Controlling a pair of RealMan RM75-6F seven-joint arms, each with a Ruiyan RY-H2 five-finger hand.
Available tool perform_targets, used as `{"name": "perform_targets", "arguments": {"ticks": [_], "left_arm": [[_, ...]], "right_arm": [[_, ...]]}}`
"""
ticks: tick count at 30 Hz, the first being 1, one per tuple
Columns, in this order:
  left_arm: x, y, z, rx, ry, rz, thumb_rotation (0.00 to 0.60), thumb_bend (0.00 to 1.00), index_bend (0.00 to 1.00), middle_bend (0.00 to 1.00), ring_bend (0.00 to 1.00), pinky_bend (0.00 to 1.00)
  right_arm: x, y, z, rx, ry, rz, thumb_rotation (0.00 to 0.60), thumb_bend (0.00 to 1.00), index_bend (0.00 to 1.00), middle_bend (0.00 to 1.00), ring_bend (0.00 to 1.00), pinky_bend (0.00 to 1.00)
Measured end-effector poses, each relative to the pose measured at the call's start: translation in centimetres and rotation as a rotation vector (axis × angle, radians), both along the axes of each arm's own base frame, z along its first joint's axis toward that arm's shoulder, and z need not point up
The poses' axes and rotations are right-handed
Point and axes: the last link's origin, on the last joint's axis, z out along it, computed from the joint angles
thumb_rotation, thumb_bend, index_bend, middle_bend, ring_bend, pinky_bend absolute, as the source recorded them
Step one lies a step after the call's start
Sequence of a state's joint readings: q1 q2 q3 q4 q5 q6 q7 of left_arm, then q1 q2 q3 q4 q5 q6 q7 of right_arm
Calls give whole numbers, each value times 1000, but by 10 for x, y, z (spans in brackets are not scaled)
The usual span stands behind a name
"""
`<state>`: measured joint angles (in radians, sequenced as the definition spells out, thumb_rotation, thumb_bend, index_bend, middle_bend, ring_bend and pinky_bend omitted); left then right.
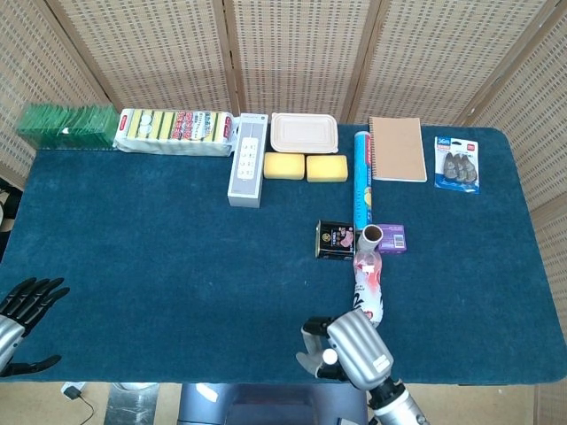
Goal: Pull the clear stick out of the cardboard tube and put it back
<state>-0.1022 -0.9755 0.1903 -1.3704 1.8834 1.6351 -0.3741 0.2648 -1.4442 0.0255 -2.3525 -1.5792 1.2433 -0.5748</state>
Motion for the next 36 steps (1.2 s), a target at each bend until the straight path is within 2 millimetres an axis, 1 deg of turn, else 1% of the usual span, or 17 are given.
{"name": "perform_targets", "arguments": {"ticks": [4,7,10,11,13,15,16,18,21,23,25,28,29,31,32,34,36], "left_arm": [[-2,1,1,4,0,11,552,84,33,39,0,0],[-2,3,0,9,-1,14,550,84,33,40,0,0],[0,4,-2,7,7,15,552,85,34,39,0,0],[0,4,-3,5,11,14,553,84,34,39,0,0],[1,3,-4,-6,17,10,551,84,34,39,0,0],[1,2,-4,-11,15,10,548,84,33,40,0,0],[0,2,-4,-11,15,10,553,84,34,40,0,0],[-1,1,-2,-8,13,12,555,84,34,40,0,0],[-3,1,2,4,0,17,546,84,33,39,0,0],[-4,2,4,17,-7,22,546,84,33,39,0,0],[-5,3,4,24,-8,24,550,84,33,39,0,0],[-2,3,1,13,-6,15,551,84,33,39,0,0],[-1,3,0,5,-5,8,551,84,33,39,0,0],[0,1,-1,-15,0,-5,548,83,33,39,0,0],[0,1,-1,-15,1,-5,546,84,33,39,0,0],[-2,2,0,-7,1,3,549,85,33,40,0,0],[-3,4,2,6,2,8,552,85,34,39,0,0]], "right_arm": [[3,-22,-4,-15,7,-58,600,459,808,942,1000,1000],[9,-41,-6,-33,-3,-83,600,458,808,944,1000,1000],[26,-62,-14,-56,-25,-81,600,458,808,945,1000,1000],[35,-68,-19,-57,-38,-78,600,458,808,945,1000,1000],[48,-74,-28,-62,-50,-65,600,458,808,946,1000,1000],[58,-81,-37,-96,-32,-52,600,458,808,946,1000,1000],[58,-84,-39,-116,-14,-54,600,458,808,946,1000,1000],[51,-89,-39,-150,28,-70,600,458,808,947,1000,1000],[37,-95,-32,-183,71,-94,600,458,808,946,1000,1000],[33,-100,-26,-212,101,-92,600,458,808,946,1000,1000],[37,-103,-24,-228,108,-73,600,458,808,946,1000,1000],[53,-105,-29,-219,82,-50,600,458,808,946,1000,1000],[58,-102,-34,-196,73,-48,600,458,808,946,1000,1000],[59,-95,-40,-159,74,-51,600,458,808,946,1000,1000],[56,-92,-41,-146,88,-52,600,458,808,947,1000,1000],[47,-91,-38,-150,128,-54,600,459,808,947,1000,1000],[34,-98,-25,-193,190,-54,600,458,808,947,1000,1000]]}}
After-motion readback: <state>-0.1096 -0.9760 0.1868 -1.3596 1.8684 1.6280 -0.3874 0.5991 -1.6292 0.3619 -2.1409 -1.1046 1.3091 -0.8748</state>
